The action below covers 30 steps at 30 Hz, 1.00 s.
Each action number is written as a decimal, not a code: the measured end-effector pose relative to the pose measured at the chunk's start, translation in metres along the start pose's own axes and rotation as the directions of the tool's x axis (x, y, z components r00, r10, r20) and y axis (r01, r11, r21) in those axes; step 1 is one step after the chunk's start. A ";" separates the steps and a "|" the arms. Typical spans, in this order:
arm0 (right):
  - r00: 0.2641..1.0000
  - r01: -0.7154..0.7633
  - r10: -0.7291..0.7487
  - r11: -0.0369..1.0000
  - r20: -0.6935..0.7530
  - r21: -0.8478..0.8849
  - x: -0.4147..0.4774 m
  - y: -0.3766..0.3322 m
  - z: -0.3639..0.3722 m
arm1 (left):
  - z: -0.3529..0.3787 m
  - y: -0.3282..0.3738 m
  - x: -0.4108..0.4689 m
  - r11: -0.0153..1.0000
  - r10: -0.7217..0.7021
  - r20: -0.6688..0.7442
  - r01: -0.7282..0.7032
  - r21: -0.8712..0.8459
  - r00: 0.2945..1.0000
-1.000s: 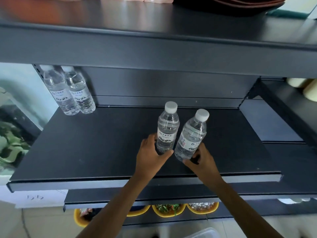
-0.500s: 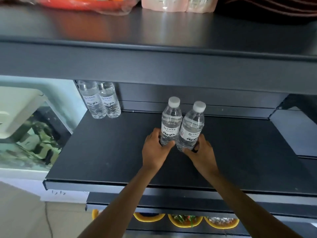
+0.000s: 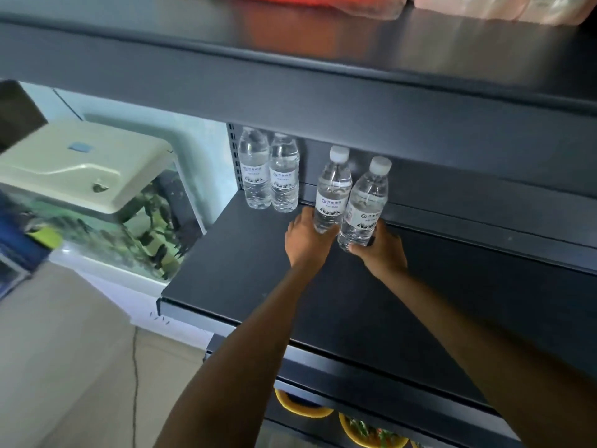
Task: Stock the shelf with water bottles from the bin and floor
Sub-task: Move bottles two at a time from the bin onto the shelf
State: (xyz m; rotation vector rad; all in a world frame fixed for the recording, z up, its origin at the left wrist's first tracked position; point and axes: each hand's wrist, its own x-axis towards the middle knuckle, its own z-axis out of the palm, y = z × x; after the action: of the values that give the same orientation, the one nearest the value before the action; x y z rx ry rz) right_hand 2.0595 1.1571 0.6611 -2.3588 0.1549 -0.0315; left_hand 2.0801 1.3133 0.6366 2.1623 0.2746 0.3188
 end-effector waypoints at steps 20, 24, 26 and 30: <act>0.997 -0.028 0.033 0.997 -0.071 0.067 0.081 -0.020 0.049 | 0.009 -0.020 0.036 0.991 -0.136 -0.115 0.134 -0.025 0.984; 0.995 -0.008 0.014 0.998 -0.099 0.056 0.072 -0.033 0.049 | 0.012 -0.021 0.036 0.991 -0.134 -0.137 0.131 -0.031 0.982; 0.993 0.004 0.002 0.999 -0.118 0.051 0.070 -0.034 0.050 | 0.012 -0.021 0.036 0.991 -0.135 -0.143 0.130 -0.042 0.981; 0.993 -0.011 0.018 0.998 -0.120 0.060 0.068 -0.033 0.053 | 0.014 -0.020 0.035 0.990 -0.138 -0.150 0.133 -0.038 0.979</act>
State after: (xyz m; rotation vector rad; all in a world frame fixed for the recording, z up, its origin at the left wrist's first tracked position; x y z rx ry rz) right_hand 2.1341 1.2093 0.6449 -2.2972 0.2272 -0.1694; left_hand 2.1164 1.3251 0.6171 2.0823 0.4988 0.4082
